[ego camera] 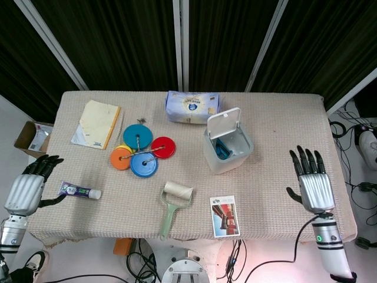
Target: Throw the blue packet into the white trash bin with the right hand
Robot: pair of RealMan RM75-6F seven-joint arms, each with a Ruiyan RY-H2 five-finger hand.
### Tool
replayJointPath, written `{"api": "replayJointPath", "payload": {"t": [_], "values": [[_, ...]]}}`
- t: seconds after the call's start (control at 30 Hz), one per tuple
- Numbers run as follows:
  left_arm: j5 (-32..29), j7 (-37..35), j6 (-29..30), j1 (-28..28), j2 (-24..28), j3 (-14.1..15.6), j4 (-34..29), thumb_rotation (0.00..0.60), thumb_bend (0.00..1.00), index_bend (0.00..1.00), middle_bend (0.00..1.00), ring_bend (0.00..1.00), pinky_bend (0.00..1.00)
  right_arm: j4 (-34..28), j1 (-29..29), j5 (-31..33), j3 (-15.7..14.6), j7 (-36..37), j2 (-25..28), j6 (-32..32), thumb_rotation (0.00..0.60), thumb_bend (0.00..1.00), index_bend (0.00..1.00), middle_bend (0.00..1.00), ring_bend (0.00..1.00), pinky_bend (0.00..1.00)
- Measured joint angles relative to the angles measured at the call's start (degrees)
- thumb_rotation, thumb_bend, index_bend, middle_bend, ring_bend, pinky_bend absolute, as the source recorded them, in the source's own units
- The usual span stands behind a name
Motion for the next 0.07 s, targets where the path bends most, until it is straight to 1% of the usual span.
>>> {"api": "replayJointPath", "payload": {"t": [0.07], "values": [[-0.1,0.1,-0.2,0.0,-0.1,0.0,0.0,0.600,0.03,0.18,0.14,0.09,0.23,1.4,-3.0,-0.1,-1.3,3.1,0.4,2.1,0.600,0.08,0.00,0.00,0.00,0.00]]}}
